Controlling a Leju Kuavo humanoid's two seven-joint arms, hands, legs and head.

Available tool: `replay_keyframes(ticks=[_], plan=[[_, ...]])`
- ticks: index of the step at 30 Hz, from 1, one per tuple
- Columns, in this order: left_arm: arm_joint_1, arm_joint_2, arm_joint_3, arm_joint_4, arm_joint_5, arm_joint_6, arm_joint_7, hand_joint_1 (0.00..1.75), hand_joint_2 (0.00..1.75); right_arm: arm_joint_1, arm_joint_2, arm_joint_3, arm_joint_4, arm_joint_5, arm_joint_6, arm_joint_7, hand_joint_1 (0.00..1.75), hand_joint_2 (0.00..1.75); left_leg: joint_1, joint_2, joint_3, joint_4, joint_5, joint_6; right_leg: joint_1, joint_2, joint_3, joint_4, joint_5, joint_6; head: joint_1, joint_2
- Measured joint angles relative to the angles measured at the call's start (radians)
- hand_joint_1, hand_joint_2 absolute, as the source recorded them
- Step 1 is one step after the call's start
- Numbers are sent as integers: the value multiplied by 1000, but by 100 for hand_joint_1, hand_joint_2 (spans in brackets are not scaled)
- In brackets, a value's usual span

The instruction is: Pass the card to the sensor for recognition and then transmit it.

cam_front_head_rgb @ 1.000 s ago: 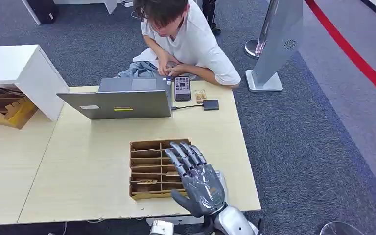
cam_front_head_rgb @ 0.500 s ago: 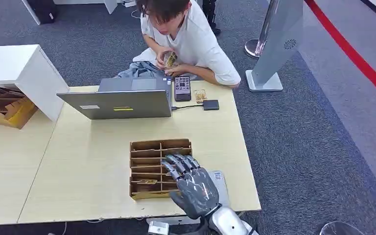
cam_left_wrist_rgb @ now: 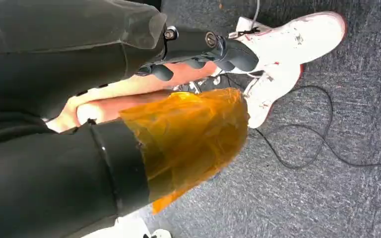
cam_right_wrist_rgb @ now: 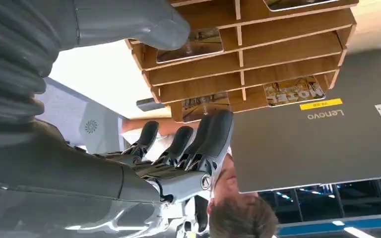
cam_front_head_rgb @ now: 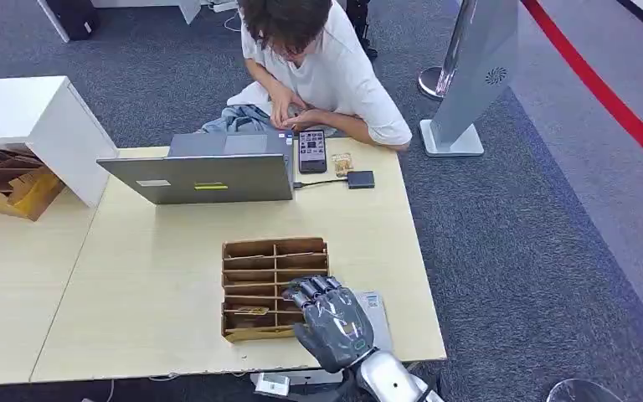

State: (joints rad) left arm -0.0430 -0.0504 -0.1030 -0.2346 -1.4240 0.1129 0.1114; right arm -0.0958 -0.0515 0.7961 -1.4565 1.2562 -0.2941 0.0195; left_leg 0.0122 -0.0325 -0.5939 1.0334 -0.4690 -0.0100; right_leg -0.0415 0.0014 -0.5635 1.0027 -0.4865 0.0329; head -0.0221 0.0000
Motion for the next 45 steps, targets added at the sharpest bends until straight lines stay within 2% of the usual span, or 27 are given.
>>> replay_keyframes(ticks=[13,14,27,35,38,45], plan=[[0,0,0,0,0,-1,0,0,0,-4,0,0,12,0,0,0,66,175,0,0,0,0,0,0,0,0,0,0,0,0,0,0],[-1,0,0,0,0,-2,0,0,0,-5,1,0,14,0,1,2,72,175,0,0,0,0,0,0,0,0,0,0,0,0,0,0],[-5,0,-3,0,3,-13,0,0,0,-47,35,0,79,-6,19,15,84,175,0,0,0,0,0,0,0,0,0,0,0,0,0,0],[-13,3,-32,0,3,-28,0,0,0,-90,66,0,150,-26,38,18,84,175,0,0,0,0,0,0,0,0,0,0,0,0,0,0],[-15,3,-35,0,3,-31,0,0,0,-108,76,0,183,-42,38,18,75,175,0,0,0,0,0,0,0,0,0,0,0,0,0,0],[-15,4,-42,0,9,-32,0,0,0,-114,99,0,229,-42,39,35,72,175,0,0,0,0,0,0,0,0,0,0,0,0,0,0]])
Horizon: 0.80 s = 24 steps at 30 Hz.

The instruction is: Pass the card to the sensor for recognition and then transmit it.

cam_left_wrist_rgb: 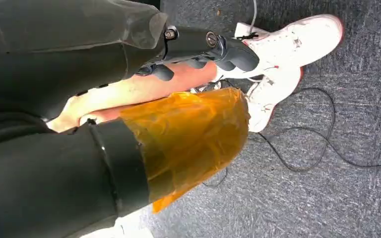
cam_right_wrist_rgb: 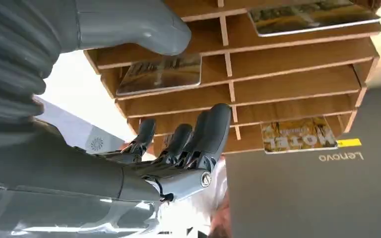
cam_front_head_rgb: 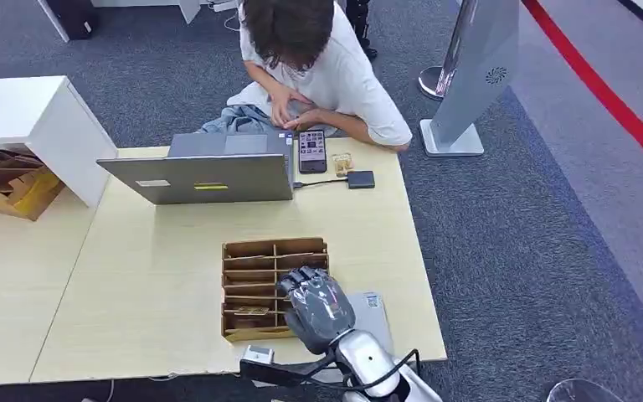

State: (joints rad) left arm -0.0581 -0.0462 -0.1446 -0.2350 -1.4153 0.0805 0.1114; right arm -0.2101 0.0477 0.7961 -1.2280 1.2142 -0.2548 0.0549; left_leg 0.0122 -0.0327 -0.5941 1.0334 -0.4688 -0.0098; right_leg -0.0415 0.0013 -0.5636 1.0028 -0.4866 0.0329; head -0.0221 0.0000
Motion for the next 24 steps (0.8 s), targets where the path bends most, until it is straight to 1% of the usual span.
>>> replay_keyframes(ticks=[2,11,19,24], plan=[[-2,3,-12,0,3,0,0,0,0,-1,2,0,8,0,1,5,70,175,0,0,0,0,0,0,0,0,0,0,0,0,0,0],[-5,7,-43,0,13,0,0,0,0,-3,8,-6,38,0,0,7,72,175,0,0,0,0,0,0,0,0,0,0,0,0,0,0],[-6,7,-45,0,14,0,0,0,0,-5,8,-8,47,0,0,7,72,175,0,0,0,0,0,0,0,0,0,0,0,0,0,0],[-5,7,-49,0,22,0,1,0,0,-5,8,-11,47,2,0,7,75,175,0,0,0,0,0,0,0,0,0,0,0,0,0,0]])
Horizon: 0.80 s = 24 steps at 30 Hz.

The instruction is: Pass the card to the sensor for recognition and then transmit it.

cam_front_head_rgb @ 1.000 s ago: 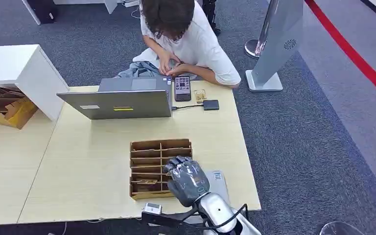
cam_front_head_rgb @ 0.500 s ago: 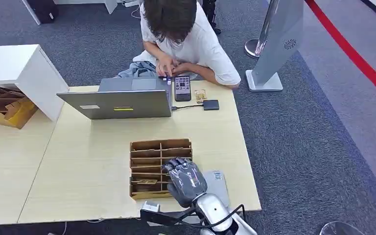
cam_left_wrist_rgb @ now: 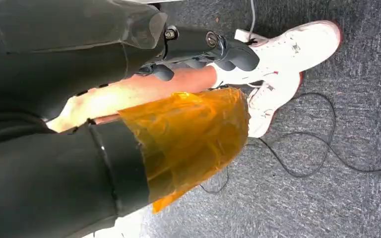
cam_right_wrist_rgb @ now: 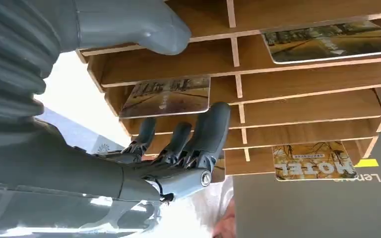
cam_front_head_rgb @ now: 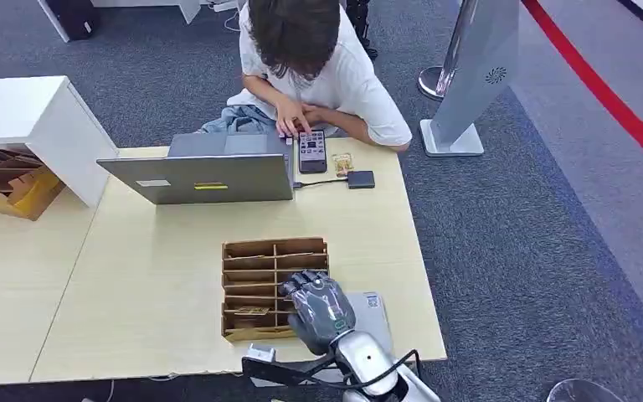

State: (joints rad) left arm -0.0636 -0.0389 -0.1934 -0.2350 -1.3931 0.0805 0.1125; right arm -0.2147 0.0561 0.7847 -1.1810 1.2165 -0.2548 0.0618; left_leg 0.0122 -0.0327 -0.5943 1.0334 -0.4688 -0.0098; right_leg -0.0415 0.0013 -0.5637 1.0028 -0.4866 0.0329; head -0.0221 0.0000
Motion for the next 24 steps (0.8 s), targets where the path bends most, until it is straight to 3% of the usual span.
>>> replay_keyframes(ticks=[24], plan=[[0,5,-47,0,50,1,8,0,0,0,0,-37,-21,7,-2,-1,93,175,0,0,0,0,0,0,0,0,0,0,0,0,0,0]])
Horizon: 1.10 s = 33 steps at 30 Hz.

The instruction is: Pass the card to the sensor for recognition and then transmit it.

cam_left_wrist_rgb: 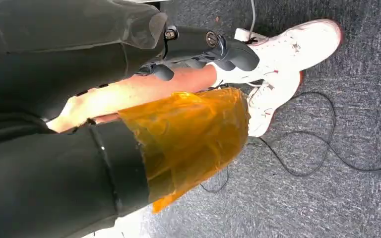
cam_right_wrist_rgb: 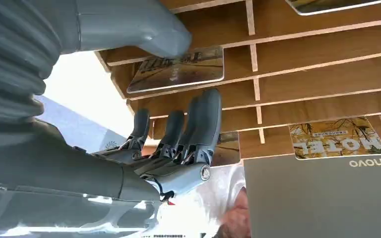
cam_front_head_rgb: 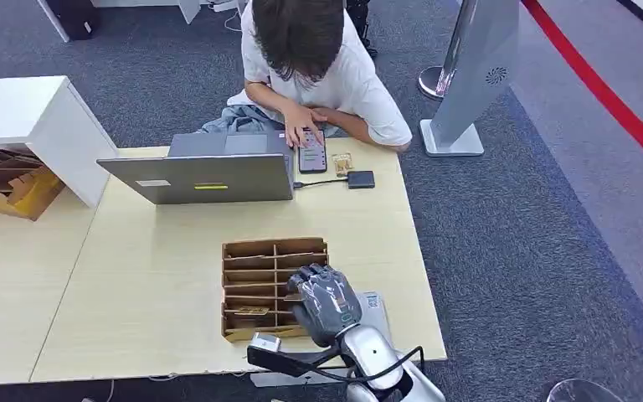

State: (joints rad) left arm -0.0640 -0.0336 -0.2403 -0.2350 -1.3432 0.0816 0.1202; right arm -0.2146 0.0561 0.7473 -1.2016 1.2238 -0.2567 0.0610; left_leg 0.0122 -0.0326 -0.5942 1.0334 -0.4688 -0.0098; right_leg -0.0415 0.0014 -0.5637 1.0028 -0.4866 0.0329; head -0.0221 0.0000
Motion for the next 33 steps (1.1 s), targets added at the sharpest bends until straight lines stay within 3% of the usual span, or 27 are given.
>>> replay_keyframes(ticks=[2,3,4,6,33], plan=[[0,0,0,0,0,0,0,0,0,0,0,0,0,0,0,0,99,175,0,0,0,0,0,0,0,0,0,0,0,0,0,0],[0,0,0,0,0,0,0,0,0,0,0,0,0,0,0,0,110,175,0,0,0,0,0,0,0,0,0,0,0,0,0,0],[0,0,-1,0,0,0,0,0,0,0,0,-1,0,0,0,0,134,175,0,0,0,0,0,0,0,0,0,0,0,0,0,0],[0,0,-2,0,5,0,0,0,0,0,0,-2,0,0,0,0,150,175,0,0,0,0,0,0,0,0,0,0,0,0,0,0],[0,3,-21,0,28,1,3,0,0,1,0,-6,-7,6,-19,-10,169,175,0,0,0,0,0,0,0,0,0,0,0,0,0,0]])
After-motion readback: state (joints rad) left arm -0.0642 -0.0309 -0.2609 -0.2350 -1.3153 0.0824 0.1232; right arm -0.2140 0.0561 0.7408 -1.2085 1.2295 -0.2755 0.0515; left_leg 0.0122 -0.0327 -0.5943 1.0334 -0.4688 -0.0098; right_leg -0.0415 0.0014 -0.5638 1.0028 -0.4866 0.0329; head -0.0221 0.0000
